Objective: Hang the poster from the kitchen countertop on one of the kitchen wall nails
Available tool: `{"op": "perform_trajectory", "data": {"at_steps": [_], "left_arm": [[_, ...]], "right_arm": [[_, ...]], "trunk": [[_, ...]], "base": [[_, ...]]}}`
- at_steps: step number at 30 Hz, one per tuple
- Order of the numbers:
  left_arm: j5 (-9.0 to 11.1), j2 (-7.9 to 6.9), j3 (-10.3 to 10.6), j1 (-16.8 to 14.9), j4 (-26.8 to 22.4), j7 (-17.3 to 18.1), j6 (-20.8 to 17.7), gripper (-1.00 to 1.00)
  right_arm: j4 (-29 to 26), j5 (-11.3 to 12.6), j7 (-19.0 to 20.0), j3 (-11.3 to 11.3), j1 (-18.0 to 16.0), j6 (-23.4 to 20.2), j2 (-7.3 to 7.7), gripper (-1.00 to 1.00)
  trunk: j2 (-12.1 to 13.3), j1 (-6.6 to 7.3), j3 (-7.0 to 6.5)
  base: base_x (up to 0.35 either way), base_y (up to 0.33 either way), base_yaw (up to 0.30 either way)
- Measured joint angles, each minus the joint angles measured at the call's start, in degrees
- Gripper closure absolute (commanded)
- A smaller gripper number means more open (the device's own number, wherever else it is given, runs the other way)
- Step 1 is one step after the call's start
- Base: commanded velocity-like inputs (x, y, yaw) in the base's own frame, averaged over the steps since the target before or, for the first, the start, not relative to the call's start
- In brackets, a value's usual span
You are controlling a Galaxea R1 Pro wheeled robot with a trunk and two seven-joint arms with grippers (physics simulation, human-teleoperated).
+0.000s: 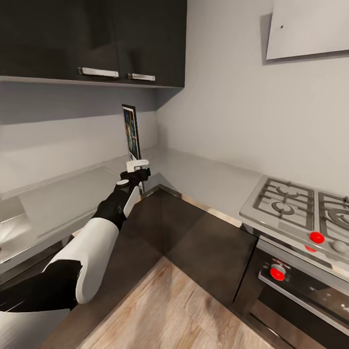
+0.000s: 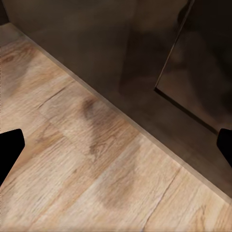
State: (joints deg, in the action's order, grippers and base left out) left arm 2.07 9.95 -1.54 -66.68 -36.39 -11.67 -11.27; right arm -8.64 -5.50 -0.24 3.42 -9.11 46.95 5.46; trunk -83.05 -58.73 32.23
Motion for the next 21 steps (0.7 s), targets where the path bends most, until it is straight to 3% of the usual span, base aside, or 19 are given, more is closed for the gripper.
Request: {"op": "perform_trajectory", "data": {"at_steps": [21], "left_arm": [[0.0,0.0,0.0,0.0,0.0,0.0,0.0,-1.0]], "right_arm": [[0.0,0.0,0.0,0.0,0.0,0.0,0.0,-1.0]], "trunk": [[0.0,0.0,0.0]], "base": [[0.04,0.046,0.028]]}}
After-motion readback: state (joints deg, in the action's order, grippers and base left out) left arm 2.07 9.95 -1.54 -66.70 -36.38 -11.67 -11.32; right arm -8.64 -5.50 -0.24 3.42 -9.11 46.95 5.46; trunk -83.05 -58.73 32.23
